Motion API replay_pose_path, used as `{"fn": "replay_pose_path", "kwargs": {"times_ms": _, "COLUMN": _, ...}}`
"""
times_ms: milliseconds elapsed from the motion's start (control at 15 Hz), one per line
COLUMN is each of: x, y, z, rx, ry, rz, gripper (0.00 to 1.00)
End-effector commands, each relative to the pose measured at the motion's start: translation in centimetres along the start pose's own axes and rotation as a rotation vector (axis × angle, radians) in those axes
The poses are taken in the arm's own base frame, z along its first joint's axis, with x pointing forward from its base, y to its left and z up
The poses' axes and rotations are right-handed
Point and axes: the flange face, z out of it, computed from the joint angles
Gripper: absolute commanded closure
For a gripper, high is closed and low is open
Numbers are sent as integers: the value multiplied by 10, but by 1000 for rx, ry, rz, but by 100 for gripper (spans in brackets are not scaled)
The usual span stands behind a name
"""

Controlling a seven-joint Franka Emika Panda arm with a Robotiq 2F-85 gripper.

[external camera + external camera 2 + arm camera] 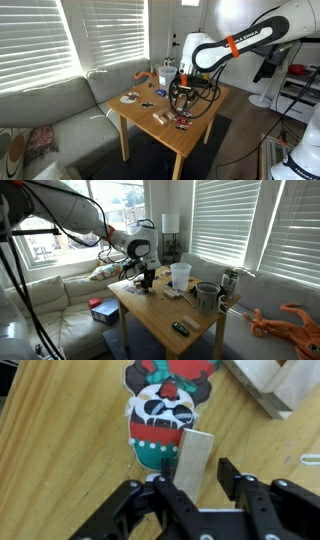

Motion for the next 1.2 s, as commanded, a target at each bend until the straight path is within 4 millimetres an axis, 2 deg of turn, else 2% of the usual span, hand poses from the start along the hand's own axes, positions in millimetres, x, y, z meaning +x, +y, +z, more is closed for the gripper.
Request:
{"fn": "replay_pose_path", "kwargs": {"times_ms": 0, "x": -3, "y": -3, "z": -6, "rx": 16, "ry": -50, "rz": 55, "gripper": 76}}
{"fn": "replay_pose_path", "kwargs": {"times_ms": 200, "x": -6, "y": 2, "z": -10, "rx": 7, "ry": -51, "rz": 119, "gripper": 96}}
{"fn": "replay_pose_path", "kwargs": {"times_ms": 267, "x": -8, "y": 4, "z": -11, "rx": 1, "ry": -53, "rz": 132, "gripper": 93}}
{"fn": "replay_pose_path", "kwargs": {"times_ms": 533, "x": -18, "y": 11, "z": -18, "rx": -31, "ry": -68, "rz": 186, "gripper": 93}}
{"fn": "replay_pose_path", "kwargs": {"times_ms": 733, "x": -30, "y": 13, "z": -31, "rx": -37, "ry": -84, "rz": 282, "gripper": 93}}
{"fn": "replay_pose_path", "kwargs": {"times_ms": 933, "x": -50, "y": 10, "z": -42, "rx": -28, "ry": -85, "rz": 363, "gripper": 93}}
{"fn": "replay_pose_path", "kwargs": {"times_ms": 1133, "x": -68, "y": 0, "z": -43, "rx": -17, "ry": -76, "rz": 438, "gripper": 93}}
